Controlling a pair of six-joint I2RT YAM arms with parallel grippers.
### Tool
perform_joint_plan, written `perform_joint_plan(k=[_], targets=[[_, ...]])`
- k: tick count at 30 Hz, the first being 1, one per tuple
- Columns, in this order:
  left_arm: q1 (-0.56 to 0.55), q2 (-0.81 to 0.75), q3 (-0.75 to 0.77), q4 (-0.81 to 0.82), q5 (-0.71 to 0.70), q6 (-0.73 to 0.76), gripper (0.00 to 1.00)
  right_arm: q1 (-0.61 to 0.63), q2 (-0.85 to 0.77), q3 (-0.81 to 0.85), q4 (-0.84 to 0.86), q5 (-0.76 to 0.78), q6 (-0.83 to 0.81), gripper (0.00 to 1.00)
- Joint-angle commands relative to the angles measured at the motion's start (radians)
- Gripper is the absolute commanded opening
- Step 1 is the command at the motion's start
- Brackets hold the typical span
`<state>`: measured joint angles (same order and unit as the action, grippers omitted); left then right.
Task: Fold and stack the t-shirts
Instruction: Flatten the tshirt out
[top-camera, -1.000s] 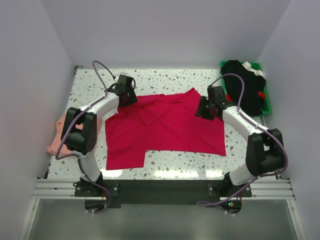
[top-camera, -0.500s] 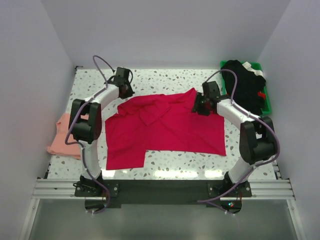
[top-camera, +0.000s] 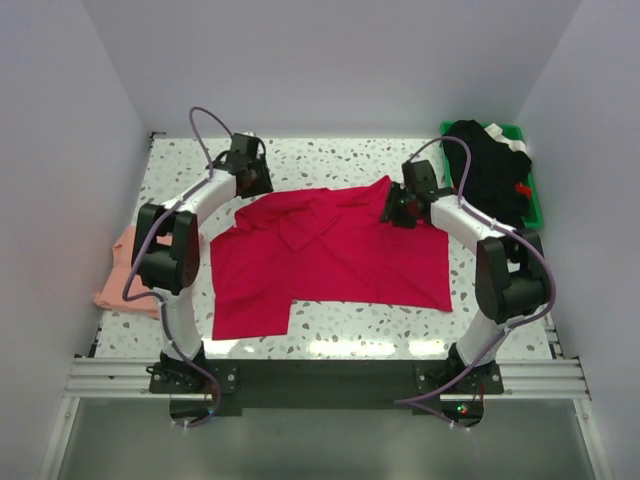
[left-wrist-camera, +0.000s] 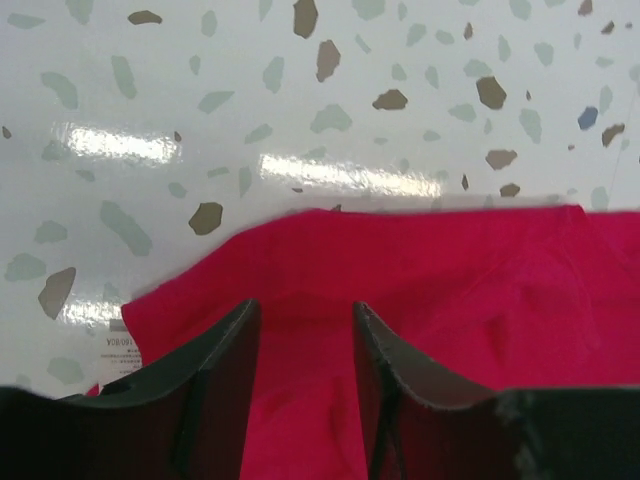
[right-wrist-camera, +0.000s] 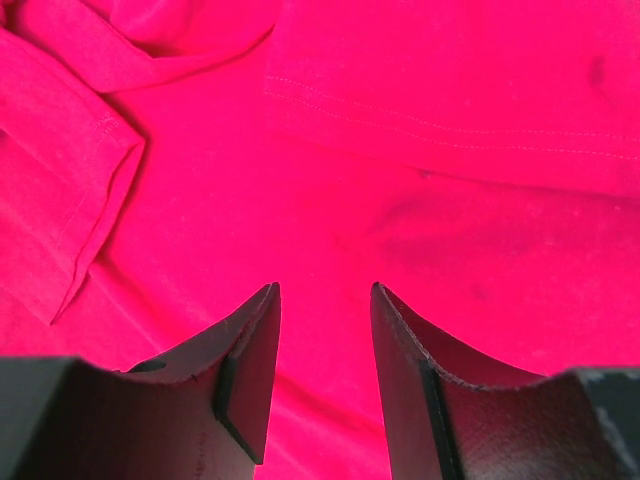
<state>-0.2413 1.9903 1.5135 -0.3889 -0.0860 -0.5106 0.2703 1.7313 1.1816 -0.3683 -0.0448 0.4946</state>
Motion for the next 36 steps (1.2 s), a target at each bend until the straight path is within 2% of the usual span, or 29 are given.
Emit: perform_joint_plan(k=[1,3,8,23,26,27,29,30,32,36], targets=[[-0.053,-0.085,-0.013,-0.02,-0.018,0.083,0.48,0.01,-0.024,-0.005,0.045,-0.004,-0.007,0.45],[-0.075,-0.079,-0.016,-0.05,-0.049,0.113,0.53,0.012,-0.03,-0.014,0.048,-0.006,-0.007,0.45],[-0.142,-0.064,-0.016,-0.082,-0.113,0.162,0.55,0.012,-0.053,-0.036,0.052,0.005,-0.01,0.45],[-0.156,0.119,0.125,-0.139,-0.179,0.222,0.56,0.014,-0.052,-0.005,0.026,0.026,-0.019,0.45],[-0.156,0.127,0.146,-0.13,-0.213,0.227,0.43,0.014,-0.053,-0.01,0.028,0.026,-0.018,0.45],[-0.156,0.127,0.151,-0.123,-0.224,0.23,0.31,0.014,-0.053,-0.014,0.029,0.025,-0.018,0.45],[-0.154,0.133,0.174,-0.119,-0.263,0.239,0.17,0.014,-0.05,-0.02,0.037,0.028,-0.018,0.45],[-0.154,0.136,0.18,-0.116,-0.274,0.242,0.07,0.014,-0.044,-0.025,0.038,0.028,-0.018,0.45],[-0.15,0.142,0.197,-0.107,-0.299,0.253,0.0,0.014,-0.036,-0.028,0.04,0.031,-0.018,0.45],[-0.116,0.146,0.221,-0.071,-0.313,0.25,0.0,0.015,-0.032,-0.056,0.051,0.029,-0.01,0.45]])
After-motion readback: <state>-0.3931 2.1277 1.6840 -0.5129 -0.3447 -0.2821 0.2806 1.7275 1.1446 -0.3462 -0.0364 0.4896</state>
